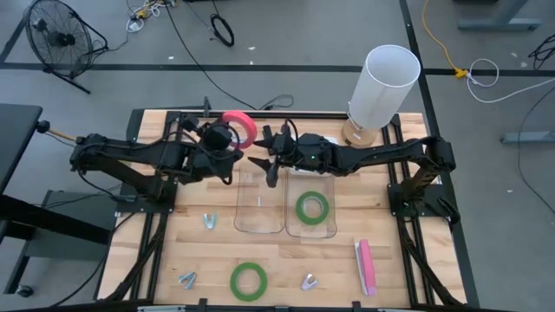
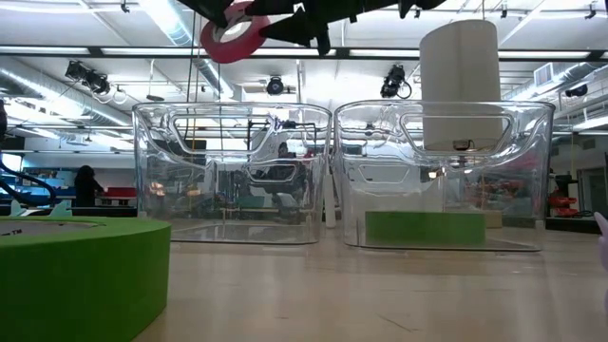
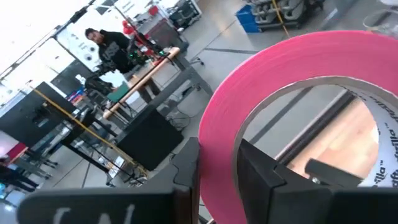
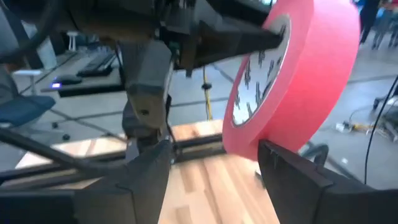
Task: Pick and place Stapler, Stapler remover, tape
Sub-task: Put the pink tape into the right transparent bin
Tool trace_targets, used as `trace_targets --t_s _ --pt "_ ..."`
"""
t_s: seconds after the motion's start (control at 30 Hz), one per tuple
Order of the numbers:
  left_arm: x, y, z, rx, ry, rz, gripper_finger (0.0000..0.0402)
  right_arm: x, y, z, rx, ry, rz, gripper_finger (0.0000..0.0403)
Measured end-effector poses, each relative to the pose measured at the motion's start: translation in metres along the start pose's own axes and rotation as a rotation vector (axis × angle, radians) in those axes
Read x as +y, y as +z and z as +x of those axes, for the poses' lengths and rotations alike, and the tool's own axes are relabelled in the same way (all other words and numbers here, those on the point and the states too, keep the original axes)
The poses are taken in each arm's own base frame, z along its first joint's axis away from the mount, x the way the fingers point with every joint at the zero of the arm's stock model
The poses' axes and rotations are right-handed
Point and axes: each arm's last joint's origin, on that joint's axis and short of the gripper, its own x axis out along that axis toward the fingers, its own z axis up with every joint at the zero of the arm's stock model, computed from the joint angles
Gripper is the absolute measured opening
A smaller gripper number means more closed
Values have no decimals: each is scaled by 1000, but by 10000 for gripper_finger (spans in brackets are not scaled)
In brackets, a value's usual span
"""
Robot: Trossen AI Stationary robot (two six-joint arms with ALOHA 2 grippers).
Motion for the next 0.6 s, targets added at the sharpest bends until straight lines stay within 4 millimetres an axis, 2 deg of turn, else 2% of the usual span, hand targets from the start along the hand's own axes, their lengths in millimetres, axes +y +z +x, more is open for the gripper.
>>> trace_targets --t_s 0.6 --pt "5 0 0 6 -24 -18 76 -2 -3 0 37 8 8 245"
